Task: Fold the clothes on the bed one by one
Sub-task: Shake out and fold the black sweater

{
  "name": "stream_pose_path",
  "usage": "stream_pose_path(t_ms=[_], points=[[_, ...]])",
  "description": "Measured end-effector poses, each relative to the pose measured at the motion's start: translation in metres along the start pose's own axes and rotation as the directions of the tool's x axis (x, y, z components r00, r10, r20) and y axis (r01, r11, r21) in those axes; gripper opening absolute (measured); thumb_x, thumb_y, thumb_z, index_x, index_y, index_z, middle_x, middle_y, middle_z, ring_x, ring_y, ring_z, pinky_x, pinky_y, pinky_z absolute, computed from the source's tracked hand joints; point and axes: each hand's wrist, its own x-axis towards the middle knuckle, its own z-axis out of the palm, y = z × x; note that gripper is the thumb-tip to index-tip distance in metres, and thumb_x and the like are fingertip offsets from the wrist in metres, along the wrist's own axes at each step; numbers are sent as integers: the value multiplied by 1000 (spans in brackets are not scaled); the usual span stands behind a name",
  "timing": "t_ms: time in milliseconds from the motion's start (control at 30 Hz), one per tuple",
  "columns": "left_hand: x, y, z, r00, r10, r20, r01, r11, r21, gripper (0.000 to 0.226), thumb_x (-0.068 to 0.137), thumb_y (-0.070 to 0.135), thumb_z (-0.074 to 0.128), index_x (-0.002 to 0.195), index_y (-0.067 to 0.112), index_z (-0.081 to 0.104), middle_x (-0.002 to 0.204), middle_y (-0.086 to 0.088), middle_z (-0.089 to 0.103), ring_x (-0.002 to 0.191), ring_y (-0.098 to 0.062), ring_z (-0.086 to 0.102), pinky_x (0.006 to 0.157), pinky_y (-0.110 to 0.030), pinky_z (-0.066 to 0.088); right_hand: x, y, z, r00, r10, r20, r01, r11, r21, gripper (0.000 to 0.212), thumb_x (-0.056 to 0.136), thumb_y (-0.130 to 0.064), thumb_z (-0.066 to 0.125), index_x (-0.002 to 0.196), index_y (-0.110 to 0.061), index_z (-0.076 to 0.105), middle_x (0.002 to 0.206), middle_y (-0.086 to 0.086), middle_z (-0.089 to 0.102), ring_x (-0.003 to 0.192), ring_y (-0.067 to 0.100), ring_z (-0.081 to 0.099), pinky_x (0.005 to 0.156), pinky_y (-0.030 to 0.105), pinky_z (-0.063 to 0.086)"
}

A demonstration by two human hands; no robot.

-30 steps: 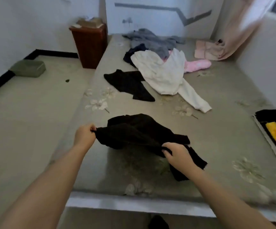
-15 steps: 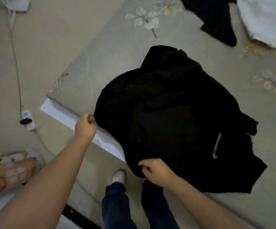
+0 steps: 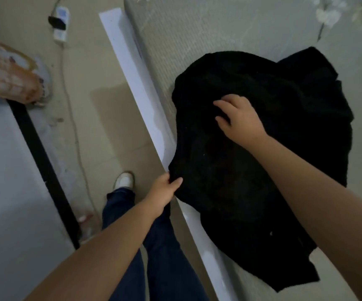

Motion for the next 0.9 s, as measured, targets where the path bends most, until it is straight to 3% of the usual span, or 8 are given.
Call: stream_pose_path(t_ms=[133, 400, 533, 633, 733, 767, 833, 900], points=[[1, 0, -2, 997, 62, -40, -70, 967, -244, 30, 93, -2, 44, 112, 20, 50, 115, 0, 55, 108, -17, 52, 101, -37, 40, 37, -18, 2, 985, -149, 87, 163, 970, -182, 50, 90, -18, 52, 138, -14, 38, 147, 17, 28, 136, 32, 23, 105, 47, 23], [-6, 6, -37, 997, 27, -66, -37, 987, -158, 24, 90, -5, 46, 96, 17, 54, 102, -8, 58, 92, -21, 56, 88, -42, 45, 87, -41, 8, 951, -86, 298, 171, 947, -271, 64, 90, -30, 52, 145, -22, 19, 152, 8, 18, 140, 28, 10, 111, 52, 6], [-9, 10, -53, 998, 29, -59, -25, 997, 78, 40, 89, -4, 48, 120, 20, 44, 98, -2, 59, 84, -11, 55, 68, -14, 45, 51, -51, 17, 996, -56, 68, 67, 982, -177, 54, 88, -17, 54, 139, -10, 35, 146, 14, 33, 138, 28, 22, 111, 48, 12], [1, 21, -77, 943, 170, -286, -51, 923, 381, 41, 89, -5, 45, 128, 5, 43, 114, -18, 58, 99, -26, 54, 77, -22, 40, -15, -61, 33, 990, -93, -106, 82, 991, -106, 45, 70, -17, 76, 108, 1, 63, 117, 24, 59, 116, 40, 51, 98, 59, 32], [10, 40, -97, 904, 355, -239, -130, 760, 636, 42, 87, -7, 43, 128, 1, 43, 115, -21, 56, 97, -24, 52, 77, -18, 34, -77, -79, 68, 988, -125, 95, 141, 973, -185, 69, 51, -49, 83, 104, -7, 68, 113, 17, 64, 108, 36, 59, 87, 63, 39], [13, 48, -101, 895, 402, -194, -159, 694, 703, 43, 87, -6, 43, 129, 1, 42, 116, -20, 55, 97, -23, 52, 77, -18, 34, -88, -86, 79, 971, -62, 230, 120, 961, -248, 81, 53, -59, 77, 117, -11, 62, 128, 15, 56, 119, 34, 51, 92, 63, 35], [20, 65, -103, 874, 474, -103, -208, 557, 804, 45, 87, -4, 43, 131, 2, 41, 119, -19, 54, 102, -26, 52, 83, -23, 36, -103, -87, 106, 929, 62, 365, 79, 930, -358, 92, 77, -56, 59, 145, -12, 15, 152, 12, -2, 140, 32, -2, 102, 63, 1], [25, 80, -100, 855, 519, -4, -255, 427, 868, 49, 86, -5, 44, 134, 4, 38, 122, -20, 52, 109, -29, 50, 88, -28, 37, -104, -85, 118, 907, 129, 402, 86, 875, -477, 80, 94, -35, 41, 136, -5, -21, 134, 11, -42, 119, 30, -42, 94, 60, -19]])
